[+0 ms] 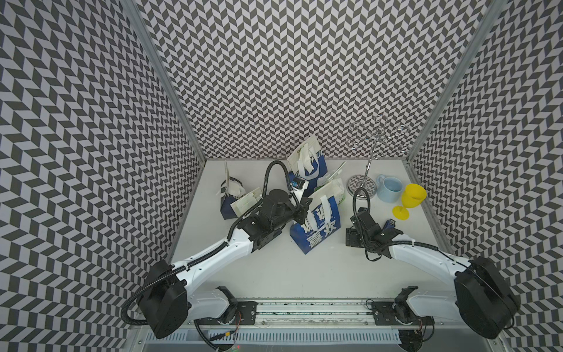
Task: Staple the receipts to the bags
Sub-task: Pick up the receipt from the center of the board.
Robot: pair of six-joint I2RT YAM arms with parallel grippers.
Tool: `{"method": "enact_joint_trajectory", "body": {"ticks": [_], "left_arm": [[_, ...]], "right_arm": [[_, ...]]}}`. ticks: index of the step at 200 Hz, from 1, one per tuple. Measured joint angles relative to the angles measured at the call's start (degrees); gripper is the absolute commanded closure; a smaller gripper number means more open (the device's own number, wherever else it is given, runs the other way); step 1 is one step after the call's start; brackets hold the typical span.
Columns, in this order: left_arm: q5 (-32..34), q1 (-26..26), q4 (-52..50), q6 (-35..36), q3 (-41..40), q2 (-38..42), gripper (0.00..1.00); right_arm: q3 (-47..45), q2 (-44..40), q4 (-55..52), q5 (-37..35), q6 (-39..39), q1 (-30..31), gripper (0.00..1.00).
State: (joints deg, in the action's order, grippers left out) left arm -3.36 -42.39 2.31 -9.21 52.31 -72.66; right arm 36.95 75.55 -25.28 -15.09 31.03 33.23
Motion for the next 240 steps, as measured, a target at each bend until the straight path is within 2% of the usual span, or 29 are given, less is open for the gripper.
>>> {"method": "enact_joint_trajectory", "body": {"ticks": [30,79,112,130,160,192,209,240], "left_arm": [[0.09,0.00,0.00,-0.83,0.00,0.00,1.00],[-0.02,0.00,0.00,-1.22,0.00,0.00,1.00],[-0.87,0.00,0.11,-1.99,0.00,-0.02,1.00],[-1.36,0.00,0.20,-2.27,0.00,-0.09,1.00],[-2.38,0.00,0.26,-2.40,0.00,-0.11,1.00],[-3.56,0.00,0.33,-2.45,0.00,-0.09,1.00],[-3.93,0.00,0.35,-2.45,0.00,-0.11,1.00],[-4.13,0.00,0.59,-2.45,0.00,-0.31,1.00]], "right_arm": [[0.42,5.29,-0.35,-4.79,0.31,2.47,0.28],[1.84,9.03,-0.96,-8.74,2.80,4.35,0.49],[2.45,9.27,-2.25,-11.21,4.46,4.48,0.79],[2.78,9.18,-2.38,-12.26,4.50,4.48,1.00],[2.80,7.78,-3.02,-13.31,4.61,4.48,1.00],[2.80,0.52,-2.51,-11.98,2.38,4.42,1.00],[3.10,-4.28,-1.66,-8.57,0.42,4.15,1.00],[6.05,-10.12,-0.26,2.62,-3.87,3.80,1.00]]}}
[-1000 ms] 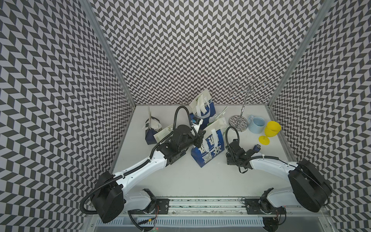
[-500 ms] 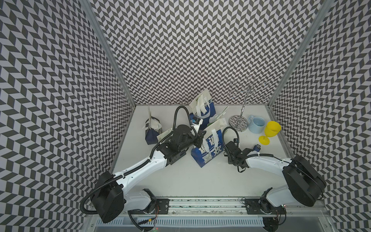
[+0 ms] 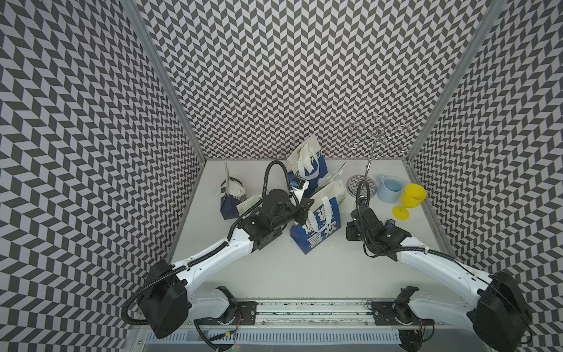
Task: Staple the receipts to the bags
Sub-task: Pick up the receipt from the center of the board, then hold the receipt from the takeout bag.
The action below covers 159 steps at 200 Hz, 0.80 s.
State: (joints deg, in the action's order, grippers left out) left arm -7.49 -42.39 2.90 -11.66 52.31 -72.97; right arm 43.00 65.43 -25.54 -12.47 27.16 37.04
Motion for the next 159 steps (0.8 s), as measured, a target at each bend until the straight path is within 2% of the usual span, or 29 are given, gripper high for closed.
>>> {"method": "enact_joint_trajectory", "body": {"ticks": [41,74,93,159], "left_arm": [[-0.68,-0.42,1.92,-0.66,0.00,-1.31,0.93],[-1.18,-1.57,3.58,-1.53,0.00,-2.27,0.66],[-1.22,-1.95,3.52,-1.53,0.00,-2.60,0.56],[-1.22,-2.78,3.50,-0.42,-0.02,-2.64,0.48]], "right_arm": [[7.45,-2.62,0.92,11.47,-3.65,-1.22,1.00],[12.66,-1.81,3.63,20.06,-3.32,-2.47,1.00],[14.53,0.20,5.73,24.09,-2.14,-2.73,1.00],[15.96,6.21,7.85,37.40,3.06,-6.95,1.00]]}}
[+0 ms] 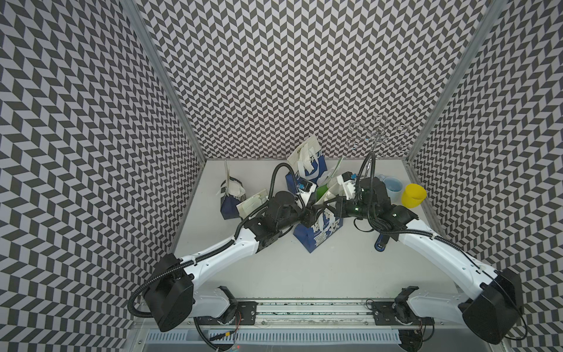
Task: Staple the receipts to the bags
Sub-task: Hold the receipt from the takeout bag.
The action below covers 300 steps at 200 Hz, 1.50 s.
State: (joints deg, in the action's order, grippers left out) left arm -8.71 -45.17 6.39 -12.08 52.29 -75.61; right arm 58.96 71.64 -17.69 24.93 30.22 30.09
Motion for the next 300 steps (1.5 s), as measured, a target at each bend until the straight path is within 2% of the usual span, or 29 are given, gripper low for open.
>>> {"method": "enact_joint_trajectory", "body": {"ticks": [54,121,182,192,207,245,251,258,271,280,290,300], "left_arm": [[0.04,-0.55,0.04,2.27,-0.09,0.09,0.43],[0.50,-1.51,1.25,5.09,0.81,-1.70,0.42],[0.90,-2.08,1.33,7.15,1.86,-3.50,0.45],[1.11,-2.08,1.31,7.28,1.86,-3.50,0.49],[1.44,-2.08,1.25,7.39,1.88,-3.54,0.65],[2.54,-2.78,1.25,7.48,2.25,-4.24,0.93],[2.97,-2.84,1.25,7.52,2.29,-4.46,1.00],[3.21,-2.86,1.20,7.34,2.38,-4.70,1.00],[3.69,-2.89,1.05,7.50,2.89,-5.31,1.00],[4.04,-2.95,0.87,7.76,3.08,-5.57,1.00],[4.48,-2.99,0.96,7.76,3.19,-5.62,1.00],[4.72,-3.08,1.05,7.76,3.48,-5.62,1.00]], "right_arm": [[-0.02,-0.02,2.43,8.57,4.81,-4.74,1.00],[-0.02,2.34,3.32,17.03,8.57,-5.16,1.00],[-0.04,2.97,5.84,21.70,14.25,-5.64,1.00],[-0.04,2.97,5.92,22.25,14.82,-5.64,1.00],[-0.04,2.97,6.08,22.56,15.37,-5.68,1.00],[-0.09,2.97,6.27,22.67,16.44,-6.03,0.98],[-0.17,2.95,6.34,22.60,16.59,-6.08,0.96],[-0.28,2.95,6.49,22.56,16.74,-6.16,0.90],[-0.31,2.86,6.67,22.36,16.83,-6.32,0.70],[-0.20,2.47,6.56,21.90,16.48,-6.36,0.60],[0.22,1.81,5.35,21.22,15.30,-6.34,0.50],[1.01,1.16,2.86,20.02,14.10,-6.21,0.44]]}}
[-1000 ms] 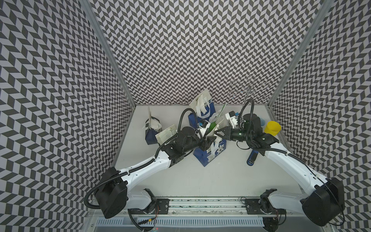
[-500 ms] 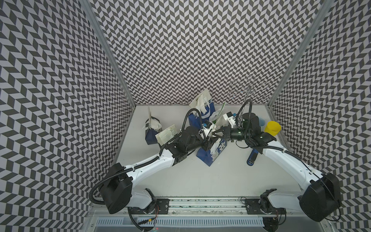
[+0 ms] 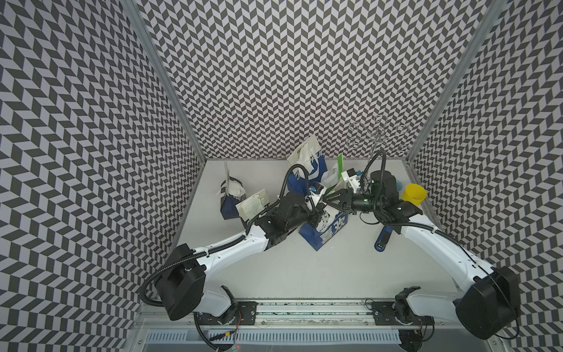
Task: Staple the receipts to the bags
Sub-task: Hold the receipt from the takeout bag, then adjust the receipt in the takeout bag.
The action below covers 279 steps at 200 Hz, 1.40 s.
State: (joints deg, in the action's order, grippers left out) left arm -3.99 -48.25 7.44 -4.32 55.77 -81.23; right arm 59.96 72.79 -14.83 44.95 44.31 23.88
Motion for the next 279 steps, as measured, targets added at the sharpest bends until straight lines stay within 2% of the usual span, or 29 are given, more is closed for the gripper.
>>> {"method": "enact_joint_trajectory", "body": {"ticks": [30,49,82,129,156,209,279], "left_arm": [[0.13,-0.22,-0.07,0.48,0.22,-0.02,1.00],[-0.28,-0.15,-0.33,1.27,0.28,-0.02,1.00],[-5.31,1.81,-2.43,1.84,1.22,0.09,1.00],[-17.77,8.13,-4.70,1.05,1.60,0.11,1.00],[-22.56,8.57,-6.88,2.58,2.86,-0.22,1.00],[-27.69,8.52,-9.68,5.29,3.96,-0.52,1.00],[-32.41,8.52,-11.43,7.37,4.04,-0.52,1.00]], "right_arm": [[3.52,-2.58,-7.10,-8.22,-5.88,-0.22,0.42],[3.74,-5.55,-10.10,-12.96,-10.03,-2.51,0.42],[1.90,-7.43,-12.00,-17.77,-17.03,-6.78,0.42],[-11.93,-13.18,-3.76,-11.39,-20.96,-7.02,0.42],[-18.64,-18.03,3.91,-10.14,-20.52,-7.02,0.43],[-20.61,-18.69,15.04,-8.04,-18.60,-6.99,0.45],[-22.97,-15.34,21.51,-6.32,-15.21,-4.35,0.53]]}}
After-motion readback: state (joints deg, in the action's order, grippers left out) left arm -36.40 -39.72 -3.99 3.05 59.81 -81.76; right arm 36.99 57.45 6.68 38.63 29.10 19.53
